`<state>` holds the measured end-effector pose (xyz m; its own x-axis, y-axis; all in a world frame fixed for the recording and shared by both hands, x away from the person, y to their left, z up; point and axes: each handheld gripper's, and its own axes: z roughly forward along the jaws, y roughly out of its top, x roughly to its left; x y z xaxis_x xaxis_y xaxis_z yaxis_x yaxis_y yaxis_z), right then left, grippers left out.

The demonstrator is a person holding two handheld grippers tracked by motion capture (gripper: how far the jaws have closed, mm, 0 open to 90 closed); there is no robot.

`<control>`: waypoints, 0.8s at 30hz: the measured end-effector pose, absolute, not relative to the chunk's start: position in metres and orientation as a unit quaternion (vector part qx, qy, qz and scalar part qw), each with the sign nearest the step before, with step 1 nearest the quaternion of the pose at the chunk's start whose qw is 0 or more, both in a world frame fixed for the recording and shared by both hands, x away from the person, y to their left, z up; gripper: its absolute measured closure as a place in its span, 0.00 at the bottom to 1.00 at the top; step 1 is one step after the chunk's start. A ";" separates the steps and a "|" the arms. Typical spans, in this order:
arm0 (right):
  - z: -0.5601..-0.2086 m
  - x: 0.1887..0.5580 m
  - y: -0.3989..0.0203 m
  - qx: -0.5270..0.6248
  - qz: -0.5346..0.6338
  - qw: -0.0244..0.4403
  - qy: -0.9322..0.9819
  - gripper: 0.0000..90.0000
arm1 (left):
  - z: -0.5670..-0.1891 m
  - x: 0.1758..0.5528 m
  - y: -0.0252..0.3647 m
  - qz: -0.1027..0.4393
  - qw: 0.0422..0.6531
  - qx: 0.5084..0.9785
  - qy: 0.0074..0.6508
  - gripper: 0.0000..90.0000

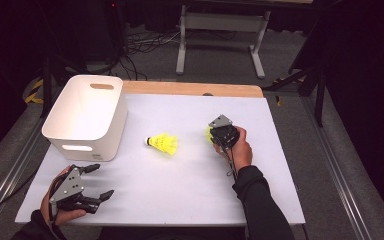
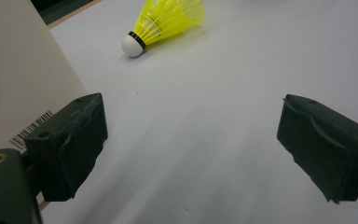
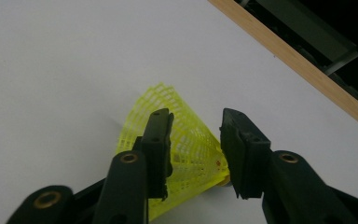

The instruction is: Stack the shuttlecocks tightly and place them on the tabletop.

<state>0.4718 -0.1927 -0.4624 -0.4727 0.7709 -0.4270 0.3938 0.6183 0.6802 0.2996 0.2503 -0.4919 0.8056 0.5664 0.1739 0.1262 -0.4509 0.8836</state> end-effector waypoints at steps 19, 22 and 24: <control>-0.445 0.472 -0.210 0.377 0.276 0.404 0.786 0.99 | -0.493 0.301 0.250 0.228 0.477 0.822 0.213 0.10; -0.441 0.469 -0.214 0.382 0.295 0.398 0.780 0.99 | -0.493 0.301 0.249 0.228 0.478 0.821 0.213 0.10; -0.438 0.466 -0.216 0.384 0.307 0.395 0.776 0.99 | -0.493 0.301 0.249 0.228 0.477 0.821 0.213 0.10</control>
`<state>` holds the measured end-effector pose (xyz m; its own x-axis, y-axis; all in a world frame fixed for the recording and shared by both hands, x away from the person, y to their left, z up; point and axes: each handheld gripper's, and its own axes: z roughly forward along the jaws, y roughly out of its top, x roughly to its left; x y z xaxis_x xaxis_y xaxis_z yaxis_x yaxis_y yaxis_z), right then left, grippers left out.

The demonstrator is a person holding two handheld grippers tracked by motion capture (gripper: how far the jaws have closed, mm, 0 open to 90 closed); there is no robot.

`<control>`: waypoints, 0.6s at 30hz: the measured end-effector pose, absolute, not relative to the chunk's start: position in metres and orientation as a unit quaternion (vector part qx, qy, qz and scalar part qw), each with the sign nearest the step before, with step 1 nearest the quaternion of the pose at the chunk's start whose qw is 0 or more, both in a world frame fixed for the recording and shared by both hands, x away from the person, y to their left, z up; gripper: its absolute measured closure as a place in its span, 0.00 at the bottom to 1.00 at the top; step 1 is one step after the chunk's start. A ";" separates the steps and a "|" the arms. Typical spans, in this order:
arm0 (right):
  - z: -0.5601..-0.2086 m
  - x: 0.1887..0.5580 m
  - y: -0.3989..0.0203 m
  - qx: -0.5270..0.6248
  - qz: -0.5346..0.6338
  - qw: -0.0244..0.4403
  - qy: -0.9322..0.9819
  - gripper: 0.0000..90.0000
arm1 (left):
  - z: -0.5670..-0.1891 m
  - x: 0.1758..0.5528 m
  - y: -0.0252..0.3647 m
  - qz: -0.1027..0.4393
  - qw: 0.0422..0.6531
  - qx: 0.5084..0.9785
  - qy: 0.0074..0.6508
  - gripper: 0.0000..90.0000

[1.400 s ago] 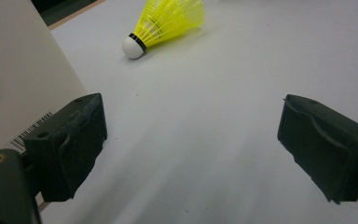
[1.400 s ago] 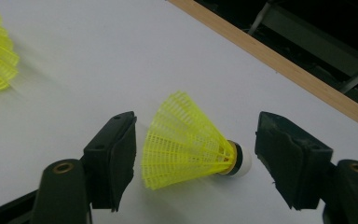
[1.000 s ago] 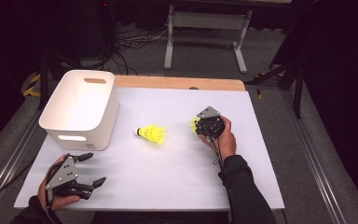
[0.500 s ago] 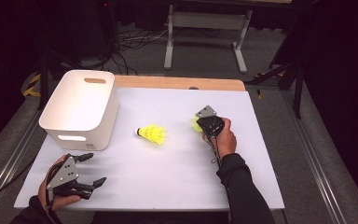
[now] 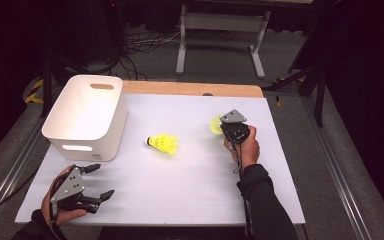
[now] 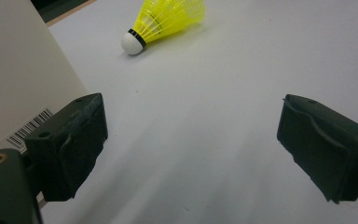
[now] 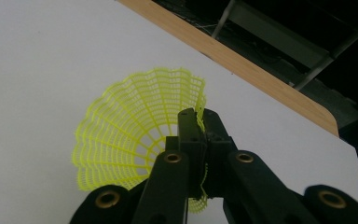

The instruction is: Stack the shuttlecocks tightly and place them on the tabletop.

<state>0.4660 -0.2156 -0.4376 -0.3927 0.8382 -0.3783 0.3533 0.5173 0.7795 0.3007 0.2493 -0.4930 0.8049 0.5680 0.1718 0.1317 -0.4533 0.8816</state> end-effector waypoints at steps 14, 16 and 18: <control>-0.428 0.443 -0.206 0.375 0.409 0.327 0.765 0.99 | -0.493 0.301 0.249 0.230 0.477 0.821 0.214 0.10; -0.430 0.438 -0.201 0.371 0.421 0.310 0.767 0.99 | -0.493 0.301 0.249 0.229 0.476 0.821 0.214 0.10; -0.433 0.435 -0.196 0.365 0.429 0.298 0.771 0.99 | -0.493 0.301 0.248 0.230 0.476 0.822 0.214 0.10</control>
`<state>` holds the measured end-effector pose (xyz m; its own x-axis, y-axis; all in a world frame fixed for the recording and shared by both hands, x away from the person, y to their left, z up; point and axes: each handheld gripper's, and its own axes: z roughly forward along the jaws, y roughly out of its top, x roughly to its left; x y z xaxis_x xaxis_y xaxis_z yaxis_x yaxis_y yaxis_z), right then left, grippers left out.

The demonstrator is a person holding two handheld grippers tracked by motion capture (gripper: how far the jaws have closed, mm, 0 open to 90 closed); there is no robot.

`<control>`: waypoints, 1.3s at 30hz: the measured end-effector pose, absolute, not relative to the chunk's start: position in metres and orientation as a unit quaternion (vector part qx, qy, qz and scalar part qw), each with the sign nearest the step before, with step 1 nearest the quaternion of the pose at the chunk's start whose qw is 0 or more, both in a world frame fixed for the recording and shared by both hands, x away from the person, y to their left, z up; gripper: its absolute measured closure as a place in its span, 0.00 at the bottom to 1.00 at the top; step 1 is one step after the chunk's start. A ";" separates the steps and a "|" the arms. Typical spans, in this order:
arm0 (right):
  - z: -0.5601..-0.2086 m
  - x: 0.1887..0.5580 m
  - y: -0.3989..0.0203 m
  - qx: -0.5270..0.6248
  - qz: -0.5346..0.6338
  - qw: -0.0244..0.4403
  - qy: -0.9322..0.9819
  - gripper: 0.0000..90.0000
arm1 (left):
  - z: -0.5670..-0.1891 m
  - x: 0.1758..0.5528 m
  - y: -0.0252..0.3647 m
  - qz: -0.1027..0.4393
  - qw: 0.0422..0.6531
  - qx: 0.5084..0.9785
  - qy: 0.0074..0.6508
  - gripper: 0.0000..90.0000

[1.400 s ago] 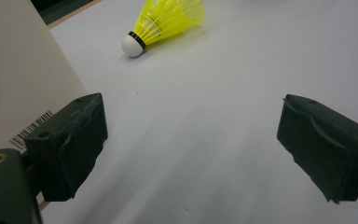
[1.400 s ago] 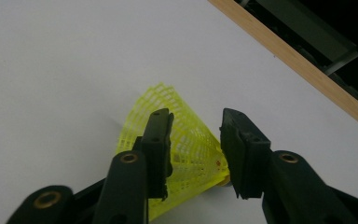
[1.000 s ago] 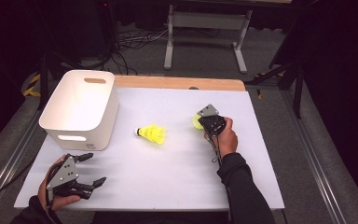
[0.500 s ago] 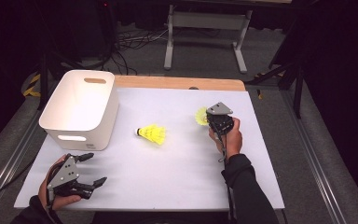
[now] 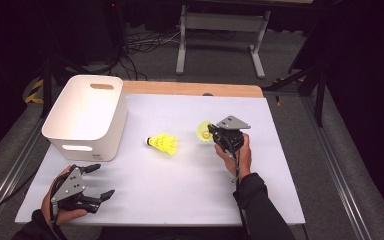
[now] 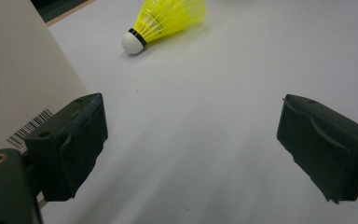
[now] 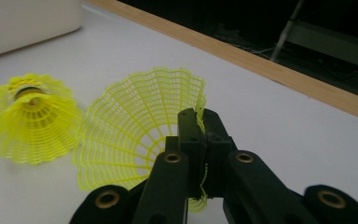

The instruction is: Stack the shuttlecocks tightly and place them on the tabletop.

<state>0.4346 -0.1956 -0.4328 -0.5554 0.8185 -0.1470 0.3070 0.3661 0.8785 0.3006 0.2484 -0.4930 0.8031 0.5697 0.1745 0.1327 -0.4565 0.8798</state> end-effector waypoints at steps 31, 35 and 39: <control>-0.462 0.400 -0.174 0.310 0.456 0.165 0.818 0.90 | -0.492 0.299 0.249 0.229 0.475 0.823 0.213 0.11; -0.462 0.399 -0.180 0.308 0.452 0.165 0.821 0.82 | -0.492 0.299 0.249 0.229 0.475 0.823 0.211 0.11; -0.462 0.399 -0.187 0.312 0.445 0.167 0.823 0.77 | -0.493 0.299 0.249 0.230 0.473 0.824 0.210 0.11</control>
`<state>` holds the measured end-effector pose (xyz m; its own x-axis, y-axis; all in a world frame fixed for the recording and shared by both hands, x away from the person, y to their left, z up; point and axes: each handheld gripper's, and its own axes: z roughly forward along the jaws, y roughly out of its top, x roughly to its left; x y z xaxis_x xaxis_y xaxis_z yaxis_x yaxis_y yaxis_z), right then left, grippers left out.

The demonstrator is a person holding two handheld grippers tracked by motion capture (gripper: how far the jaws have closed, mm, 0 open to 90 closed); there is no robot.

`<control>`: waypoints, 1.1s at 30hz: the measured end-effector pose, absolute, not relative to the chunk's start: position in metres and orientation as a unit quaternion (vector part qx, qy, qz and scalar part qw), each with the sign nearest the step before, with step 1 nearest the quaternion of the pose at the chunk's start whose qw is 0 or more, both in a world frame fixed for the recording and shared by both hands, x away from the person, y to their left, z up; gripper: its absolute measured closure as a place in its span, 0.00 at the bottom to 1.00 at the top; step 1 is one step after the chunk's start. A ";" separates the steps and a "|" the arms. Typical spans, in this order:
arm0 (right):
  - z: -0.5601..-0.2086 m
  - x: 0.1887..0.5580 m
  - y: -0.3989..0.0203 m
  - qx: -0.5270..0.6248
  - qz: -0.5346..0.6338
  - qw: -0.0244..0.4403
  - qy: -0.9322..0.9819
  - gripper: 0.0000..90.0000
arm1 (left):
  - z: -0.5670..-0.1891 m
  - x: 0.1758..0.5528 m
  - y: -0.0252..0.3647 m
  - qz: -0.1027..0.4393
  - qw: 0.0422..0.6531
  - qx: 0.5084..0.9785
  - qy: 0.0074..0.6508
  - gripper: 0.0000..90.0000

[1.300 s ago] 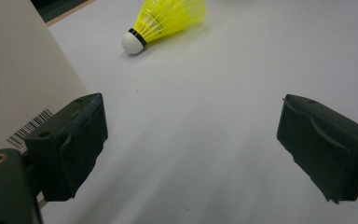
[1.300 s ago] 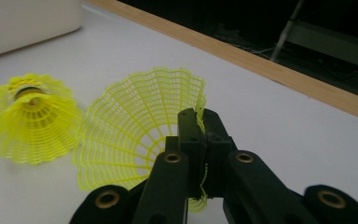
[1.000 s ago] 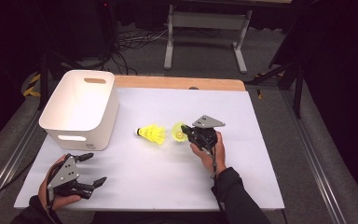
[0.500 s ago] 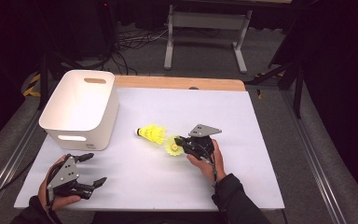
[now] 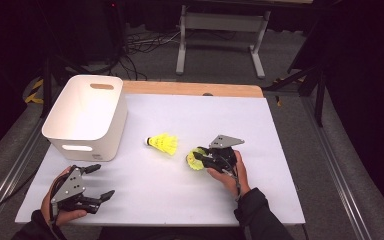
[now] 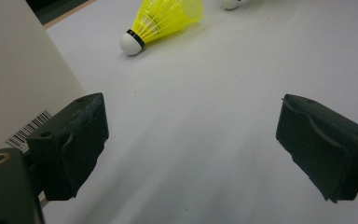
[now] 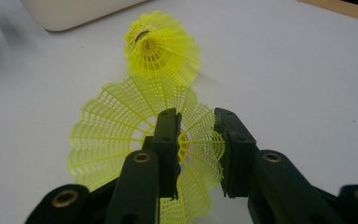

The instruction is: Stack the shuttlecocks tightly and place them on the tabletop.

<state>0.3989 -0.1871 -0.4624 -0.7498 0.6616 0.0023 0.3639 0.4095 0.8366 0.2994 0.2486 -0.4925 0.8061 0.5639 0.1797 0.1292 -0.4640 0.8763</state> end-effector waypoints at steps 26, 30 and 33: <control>-0.462 0.391 -0.234 0.339 0.409 0.193 0.825 0.66 | -0.492 0.298 0.248 0.236 0.472 0.824 0.207 0.11; -0.462 0.389 -0.237 0.337 0.403 0.194 0.828 0.65 | -0.492 0.298 0.248 0.236 0.471 0.824 0.207 0.11; -0.460 0.386 -0.240 0.333 0.402 0.199 0.829 0.64 | -0.491 0.298 0.249 0.236 0.470 0.825 0.207 0.11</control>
